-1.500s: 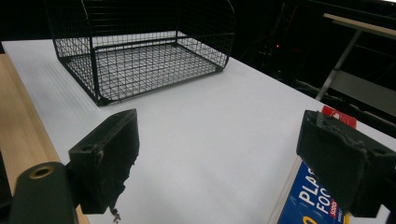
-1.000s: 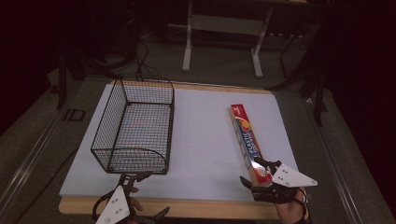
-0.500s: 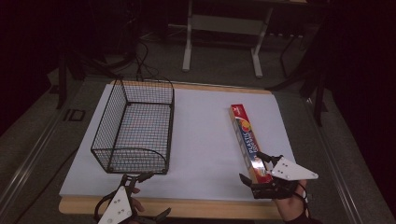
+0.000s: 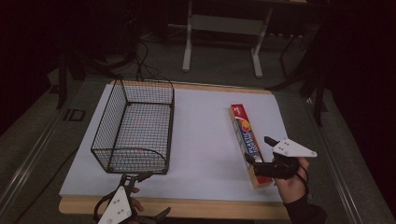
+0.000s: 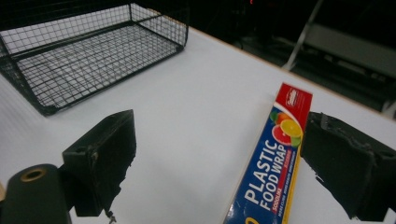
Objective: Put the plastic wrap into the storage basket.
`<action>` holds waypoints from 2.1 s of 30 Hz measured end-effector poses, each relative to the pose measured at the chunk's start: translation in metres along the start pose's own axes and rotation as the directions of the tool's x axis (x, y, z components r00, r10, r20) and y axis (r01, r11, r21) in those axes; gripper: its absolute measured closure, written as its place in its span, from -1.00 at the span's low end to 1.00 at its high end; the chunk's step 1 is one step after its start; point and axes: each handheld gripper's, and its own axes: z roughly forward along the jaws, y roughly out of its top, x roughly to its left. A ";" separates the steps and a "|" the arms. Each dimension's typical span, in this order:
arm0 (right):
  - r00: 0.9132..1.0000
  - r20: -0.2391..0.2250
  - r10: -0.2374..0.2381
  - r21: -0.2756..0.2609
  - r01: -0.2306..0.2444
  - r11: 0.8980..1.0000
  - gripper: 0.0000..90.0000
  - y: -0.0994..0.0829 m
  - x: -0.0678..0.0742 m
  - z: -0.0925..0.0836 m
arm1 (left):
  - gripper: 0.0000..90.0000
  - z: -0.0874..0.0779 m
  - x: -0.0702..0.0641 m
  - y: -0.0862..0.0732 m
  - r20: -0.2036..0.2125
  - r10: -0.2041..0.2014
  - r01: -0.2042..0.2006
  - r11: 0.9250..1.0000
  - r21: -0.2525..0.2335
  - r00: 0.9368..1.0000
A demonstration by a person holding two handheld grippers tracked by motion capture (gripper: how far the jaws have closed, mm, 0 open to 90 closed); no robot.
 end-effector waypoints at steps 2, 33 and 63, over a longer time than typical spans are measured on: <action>1.000 0.017 0.016 0.011 -0.016 1.000 -0.77 0.001 -0.003 0.002 | -0.99 0.000 0.000 0.000 0.001 0.000 0.000 1.000 0.002 1.000; 0.964 0.188 0.187 0.459 -0.255 0.851 -0.79 0.011 -0.054 0.103 | -0.99 0.003 -0.001 -0.001 0.017 0.010 -0.010 1.000 0.008 1.000; 0.905 0.329 0.269 0.706 -0.425 0.567 -0.69 -0.004 -0.084 0.171 | -0.99 0.004 -0.002 -0.001 0.021 0.020 -0.020 1.000 0.012 1.000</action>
